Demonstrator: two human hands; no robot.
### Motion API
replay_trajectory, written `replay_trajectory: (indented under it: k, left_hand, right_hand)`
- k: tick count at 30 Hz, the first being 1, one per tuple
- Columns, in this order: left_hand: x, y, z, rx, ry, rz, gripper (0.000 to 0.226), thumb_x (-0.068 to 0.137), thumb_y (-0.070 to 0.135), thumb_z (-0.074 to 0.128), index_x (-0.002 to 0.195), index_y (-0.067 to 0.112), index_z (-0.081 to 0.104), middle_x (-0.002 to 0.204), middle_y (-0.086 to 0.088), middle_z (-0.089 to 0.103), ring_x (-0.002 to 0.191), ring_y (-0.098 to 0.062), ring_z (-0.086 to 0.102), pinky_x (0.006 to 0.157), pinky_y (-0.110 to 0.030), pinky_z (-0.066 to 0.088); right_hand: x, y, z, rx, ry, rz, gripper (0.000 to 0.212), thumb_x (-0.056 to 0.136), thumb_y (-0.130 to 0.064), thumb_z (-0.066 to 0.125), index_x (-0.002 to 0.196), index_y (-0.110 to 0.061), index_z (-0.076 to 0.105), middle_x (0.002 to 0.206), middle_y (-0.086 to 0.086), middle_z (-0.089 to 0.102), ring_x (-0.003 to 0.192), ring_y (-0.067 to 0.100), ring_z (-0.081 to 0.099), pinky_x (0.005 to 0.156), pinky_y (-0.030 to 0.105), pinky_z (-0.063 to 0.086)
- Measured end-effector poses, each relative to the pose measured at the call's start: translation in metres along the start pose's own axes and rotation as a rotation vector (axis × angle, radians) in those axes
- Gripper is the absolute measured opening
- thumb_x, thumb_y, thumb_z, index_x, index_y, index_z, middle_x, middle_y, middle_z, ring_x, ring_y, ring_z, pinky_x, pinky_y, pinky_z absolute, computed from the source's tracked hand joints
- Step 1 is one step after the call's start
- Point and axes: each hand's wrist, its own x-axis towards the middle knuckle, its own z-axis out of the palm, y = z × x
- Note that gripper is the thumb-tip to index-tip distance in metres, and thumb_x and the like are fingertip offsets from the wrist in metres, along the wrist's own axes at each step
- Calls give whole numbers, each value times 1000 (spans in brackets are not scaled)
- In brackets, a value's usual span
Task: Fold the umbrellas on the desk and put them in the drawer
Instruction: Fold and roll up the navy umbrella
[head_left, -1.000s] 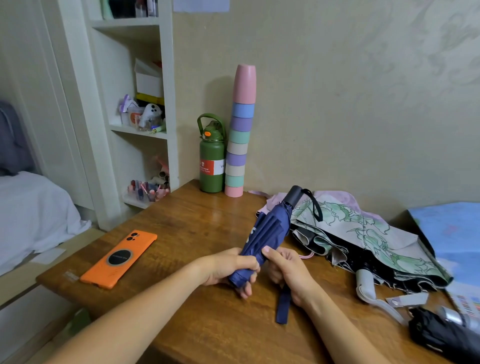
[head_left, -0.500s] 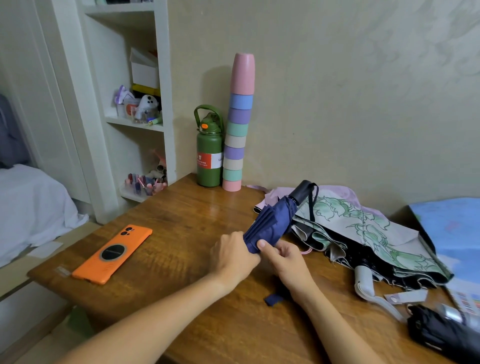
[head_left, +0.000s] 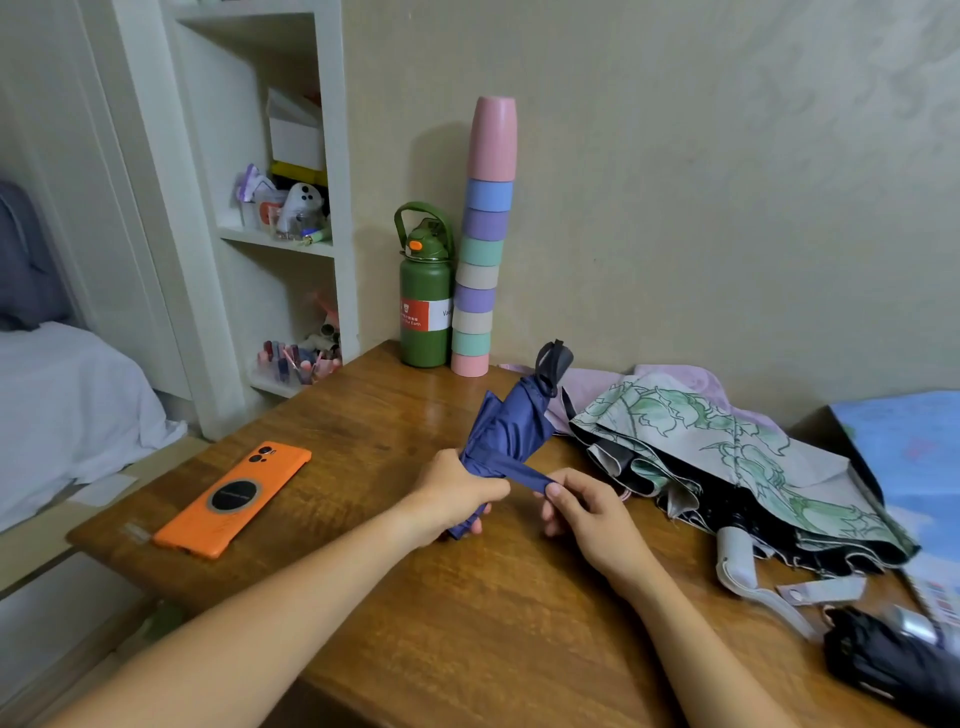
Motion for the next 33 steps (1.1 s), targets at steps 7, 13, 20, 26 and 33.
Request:
replay_trajectory:
  k: [7, 13, 20, 26, 33]
  left_hand:
    - [-13, 10, 5, -261, -523, 10, 11, 88, 16, 65, 78, 16, 59, 65, -1, 52, 45, -14, 45, 50, -26, 42]
    - [-6, 2, -5, -355, -1099, -207, 15, 80, 25, 60, 88, 22, 47, 61, 12, 42, 41, -2, 39, 48, -19, 37]
    - [-7, -1, 1, -329, -1292, -256, 18, 80, 27, 59, 89, 21, 45, 62, 13, 45, 43, -1, 44, 49, -18, 40]
    - [-13, 14, 10, -100, -835, -158, 25, 71, 32, 69, 86, 15, 58, 70, 0, 58, 55, -16, 57, 59, -28, 48]
    - [-43, 22, 45, 627, 99, 228, 36, 81, 35, 74, 103, 15, 54, 101, -8, 67, 92, -35, 69, 63, -33, 45]
  right_hand:
    - [-4, -16, 0, 111, 44, 24, 23, 99, -32, 53, 84, -15, 56, 64, -12, 43, 60, 11, 34, 56, 26, 29]
    - [-15, -14, -3, 325, -87, 56, 24, 89, -29, 66, 88, -13, 49, 61, -1, 30, 51, 11, 24, 45, 21, 21]
    - [-18, -12, -9, 450, -161, 132, 34, 71, -24, 68, 55, -26, 38, 52, 0, 23, 47, 13, 14, 45, 24, 15]
    - [-16, -10, -5, 459, 44, 187, 33, 65, -16, 62, 51, -29, 35, 51, -3, 23, 47, 10, 15, 47, 25, 12]
    - [-17, -15, 0, 412, 153, 179, 30, 72, -13, 57, 58, -21, 32, 51, 0, 25, 46, 13, 18, 45, 24, 19]
